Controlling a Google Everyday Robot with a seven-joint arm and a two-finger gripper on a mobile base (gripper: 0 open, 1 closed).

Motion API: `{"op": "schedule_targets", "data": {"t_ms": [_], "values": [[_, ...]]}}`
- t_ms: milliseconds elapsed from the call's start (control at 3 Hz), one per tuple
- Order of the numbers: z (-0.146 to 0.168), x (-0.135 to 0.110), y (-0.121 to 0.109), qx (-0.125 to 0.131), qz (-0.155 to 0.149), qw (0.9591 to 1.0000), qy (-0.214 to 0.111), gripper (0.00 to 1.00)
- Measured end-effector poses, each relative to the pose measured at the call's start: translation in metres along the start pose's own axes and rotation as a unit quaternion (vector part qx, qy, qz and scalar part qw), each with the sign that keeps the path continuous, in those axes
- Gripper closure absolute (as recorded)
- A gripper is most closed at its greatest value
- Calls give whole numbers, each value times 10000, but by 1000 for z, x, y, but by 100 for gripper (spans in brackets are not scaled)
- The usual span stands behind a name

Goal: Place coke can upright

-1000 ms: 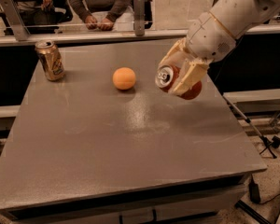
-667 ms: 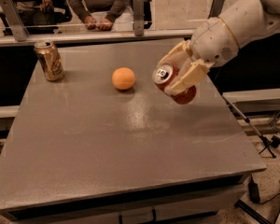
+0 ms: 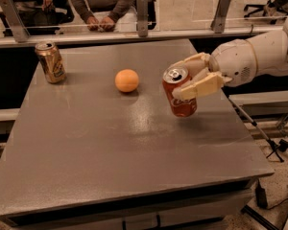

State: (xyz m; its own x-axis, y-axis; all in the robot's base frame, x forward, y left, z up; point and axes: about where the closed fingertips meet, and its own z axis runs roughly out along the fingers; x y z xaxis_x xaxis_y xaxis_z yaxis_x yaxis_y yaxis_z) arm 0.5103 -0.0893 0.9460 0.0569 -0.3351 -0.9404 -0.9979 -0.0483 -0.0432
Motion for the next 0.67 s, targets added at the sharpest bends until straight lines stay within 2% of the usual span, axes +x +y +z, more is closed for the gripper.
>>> {"op": "schedule_targets", "data": {"t_ms": [333, 667], "values": [[-6, 2, 5, 85, 241, 9978, -604, 100], [-9, 7, 9, 113, 357, 9942, -1007, 100]]}}
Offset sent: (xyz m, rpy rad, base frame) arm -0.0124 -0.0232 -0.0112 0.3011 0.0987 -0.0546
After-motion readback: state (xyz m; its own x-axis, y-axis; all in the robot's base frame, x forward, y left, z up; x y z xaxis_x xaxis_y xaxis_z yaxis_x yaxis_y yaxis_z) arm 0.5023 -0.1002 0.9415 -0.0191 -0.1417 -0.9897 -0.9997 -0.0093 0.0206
